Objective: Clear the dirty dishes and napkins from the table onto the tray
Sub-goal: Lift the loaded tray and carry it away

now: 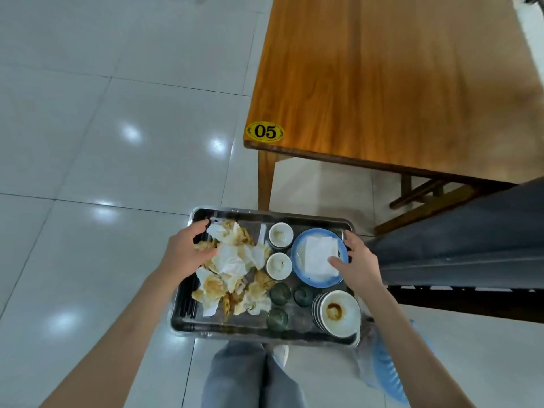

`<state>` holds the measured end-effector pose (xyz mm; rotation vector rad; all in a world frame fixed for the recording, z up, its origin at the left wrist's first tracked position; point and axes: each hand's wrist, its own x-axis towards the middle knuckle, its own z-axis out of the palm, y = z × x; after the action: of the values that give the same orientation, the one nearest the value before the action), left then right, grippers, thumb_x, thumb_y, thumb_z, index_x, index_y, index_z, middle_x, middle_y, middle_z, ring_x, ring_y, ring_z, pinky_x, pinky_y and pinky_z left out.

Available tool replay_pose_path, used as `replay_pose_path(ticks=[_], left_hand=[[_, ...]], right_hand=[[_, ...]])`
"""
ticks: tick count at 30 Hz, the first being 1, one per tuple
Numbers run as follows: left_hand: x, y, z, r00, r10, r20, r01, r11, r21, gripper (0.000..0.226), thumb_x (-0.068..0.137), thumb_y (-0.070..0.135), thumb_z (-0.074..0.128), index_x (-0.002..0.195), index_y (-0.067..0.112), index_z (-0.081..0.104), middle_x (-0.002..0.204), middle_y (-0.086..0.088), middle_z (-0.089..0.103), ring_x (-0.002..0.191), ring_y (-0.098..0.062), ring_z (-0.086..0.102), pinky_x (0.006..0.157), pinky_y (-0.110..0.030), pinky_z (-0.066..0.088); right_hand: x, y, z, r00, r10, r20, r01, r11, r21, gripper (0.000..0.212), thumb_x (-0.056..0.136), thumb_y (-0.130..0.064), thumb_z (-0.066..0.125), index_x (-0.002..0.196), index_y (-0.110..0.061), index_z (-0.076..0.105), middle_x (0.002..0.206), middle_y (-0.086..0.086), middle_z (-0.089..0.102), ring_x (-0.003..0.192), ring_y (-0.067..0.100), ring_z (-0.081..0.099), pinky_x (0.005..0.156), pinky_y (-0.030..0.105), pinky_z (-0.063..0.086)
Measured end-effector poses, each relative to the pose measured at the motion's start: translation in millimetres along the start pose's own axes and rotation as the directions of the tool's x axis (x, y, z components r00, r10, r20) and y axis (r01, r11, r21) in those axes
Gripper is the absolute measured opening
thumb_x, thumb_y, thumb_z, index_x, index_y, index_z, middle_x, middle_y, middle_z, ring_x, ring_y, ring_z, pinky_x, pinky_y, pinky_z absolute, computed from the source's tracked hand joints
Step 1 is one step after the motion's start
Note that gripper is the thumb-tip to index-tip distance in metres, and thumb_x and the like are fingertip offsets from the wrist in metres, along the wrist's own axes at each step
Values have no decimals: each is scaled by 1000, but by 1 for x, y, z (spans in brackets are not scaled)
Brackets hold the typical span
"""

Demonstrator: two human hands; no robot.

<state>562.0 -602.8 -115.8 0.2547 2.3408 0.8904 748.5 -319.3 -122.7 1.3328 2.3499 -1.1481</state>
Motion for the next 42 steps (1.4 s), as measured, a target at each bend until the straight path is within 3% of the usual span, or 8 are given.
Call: replay_pose_path(ticks=[7, 11, 15, 23, 29, 34, 42], left_hand=[[69, -75, 36, 983, -133, -124, 149, 980, 133, 72, 82, 26, 70, 143, 13, 34, 145, -11, 40, 133, -29, 37, 107, -39, 28], [88, -109, 53, 961, -216, -175, 240, 962, 129, 74, 87, 29, 64, 146, 8, 25, 148, -13, 34, 134, -33, 34, 107, -41, 28], [99, -137, 63, 936, -300, -187, 316, 946, 67, 65, 91, 30, 57, 146, 12, 28, 145, -14, 40, 129, -35, 41, 107, -44, 30], [102, -160, 77, 909, -287, -302, 312, 949, 37, 49, 96, 12, 42, 143, 25, 35, 120, -20, 60, 105, -39, 56, 92, -45, 41], [101, -163, 79, 903, -288, -319, 324, 944, 65, 49, 96, 10, 39, 142, 26, 36, 117, -19, 61, 103, -39, 55, 85, -40, 41], [98, -162, 80, 913, -267, -310, 313, 943, 109, 53, 95, 6, 42, 144, 25, 34, 124, -20, 57, 105, -41, 56, 80, -37, 41], [94, -156, 75, 922, -237, -306, 295, 942, 161, 53, 92, 1, 44, 141, 20, 36, 115, -22, 61, 91, -35, 58, 70, -30, 38]], right_hand=[[77, 51, 33, 993, 89, -75, -98, 988, -123, 62, 93, -30, 56, 146, -17, 27, 140, 13, 47, 126, 33, 45, 100, 39, 38], [103, 84, 47, 975, 197, -105, -203, 978, -48, 57, 93, -29, 52, 143, -15, 28, 134, 17, 50, 121, 37, 46, 99, 46, 42], [117, 108, 59, 944, 321, -77, -319, 947, 29, 56, 95, -26, 45, 147, -19, 24, 140, 14, 45, 126, 35, 43, 102, 45, 37], [119, 134, 73, 928, 362, -84, -346, 924, 163, 48, 96, -16, 44, 141, -31, 37, 131, 10, 55, 111, 33, 54, 89, 38, 45], [116, 144, 76, 912, 400, -91, -369, 897, 244, 43, 94, -11, 44, 135, -24, 47, 121, 11, 60, 99, 29, 56, 85, 36, 47], [112, 148, 76, 922, 387, -28, -369, 898, 237, 46, 94, -9, 40, 138, -24, 43, 125, 11, 58, 107, 31, 56, 90, 41, 48], [110, 148, 81, 927, 369, -62, -353, 917, 183, 51, 92, -4, 43, 138, -24, 40, 128, 15, 55, 113, 36, 51, 92, 46, 45]])
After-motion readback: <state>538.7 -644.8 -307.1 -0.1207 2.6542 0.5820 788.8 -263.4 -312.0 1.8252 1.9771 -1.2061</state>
